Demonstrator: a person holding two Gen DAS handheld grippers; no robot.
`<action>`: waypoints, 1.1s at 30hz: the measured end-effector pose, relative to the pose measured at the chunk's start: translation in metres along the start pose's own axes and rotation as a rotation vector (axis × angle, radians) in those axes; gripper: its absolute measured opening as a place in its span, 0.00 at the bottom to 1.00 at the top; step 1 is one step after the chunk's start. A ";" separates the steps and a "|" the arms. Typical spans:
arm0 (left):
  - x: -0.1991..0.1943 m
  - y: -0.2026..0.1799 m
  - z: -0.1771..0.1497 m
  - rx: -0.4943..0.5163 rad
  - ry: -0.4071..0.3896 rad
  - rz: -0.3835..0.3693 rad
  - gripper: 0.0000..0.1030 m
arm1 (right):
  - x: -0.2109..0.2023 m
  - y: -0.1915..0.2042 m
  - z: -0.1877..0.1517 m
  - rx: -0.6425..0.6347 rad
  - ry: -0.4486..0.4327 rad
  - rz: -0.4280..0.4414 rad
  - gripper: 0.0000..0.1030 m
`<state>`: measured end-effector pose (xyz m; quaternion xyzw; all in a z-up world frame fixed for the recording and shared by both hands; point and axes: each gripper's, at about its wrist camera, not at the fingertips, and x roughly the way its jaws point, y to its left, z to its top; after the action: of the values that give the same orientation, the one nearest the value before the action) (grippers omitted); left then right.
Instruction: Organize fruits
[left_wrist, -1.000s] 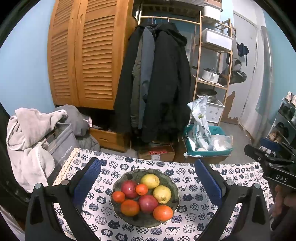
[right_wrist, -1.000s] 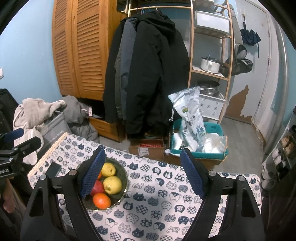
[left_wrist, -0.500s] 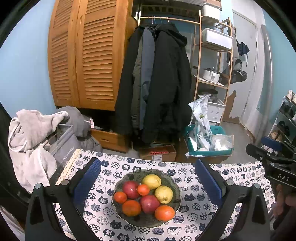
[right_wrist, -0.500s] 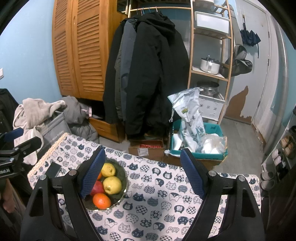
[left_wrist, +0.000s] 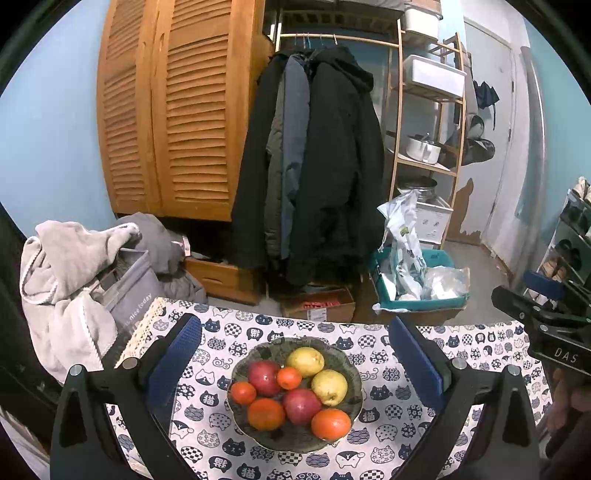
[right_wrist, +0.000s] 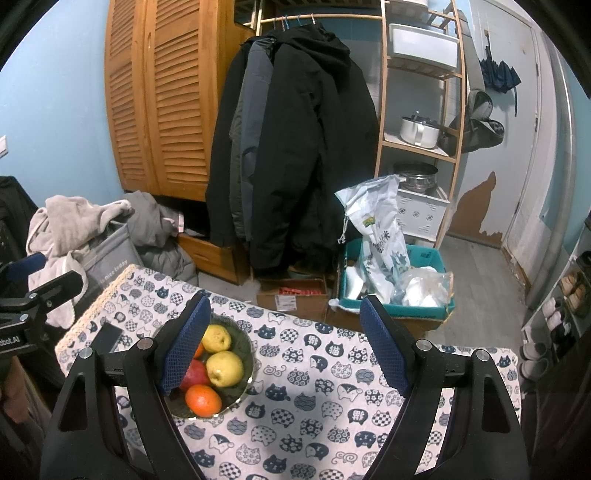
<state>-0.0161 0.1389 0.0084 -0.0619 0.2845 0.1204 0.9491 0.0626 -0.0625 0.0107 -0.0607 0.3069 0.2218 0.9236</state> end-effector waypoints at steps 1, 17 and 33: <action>0.000 0.001 0.000 -0.001 0.000 0.001 0.99 | 0.000 0.001 0.000 0.000 0.001 0.000 0.79; -0.002 -0.005 0.001 -0.002 -0.004 -0.001 0.99 | -0.001 0.000 0.000 -0.001 -0.001 -0.001 0.80; -0.004 -0.012 0.002 0.020 -0.028 0.022 0.99 | -0.001 0.001 -0.001 -0.002 -0.001 -0.001 0.79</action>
<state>-0.0156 0.1271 0.0126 -0.0475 0.2729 0.1290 0.9522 0.0604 -0.0619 0.0108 -0.0616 0.3060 0.2216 0.9238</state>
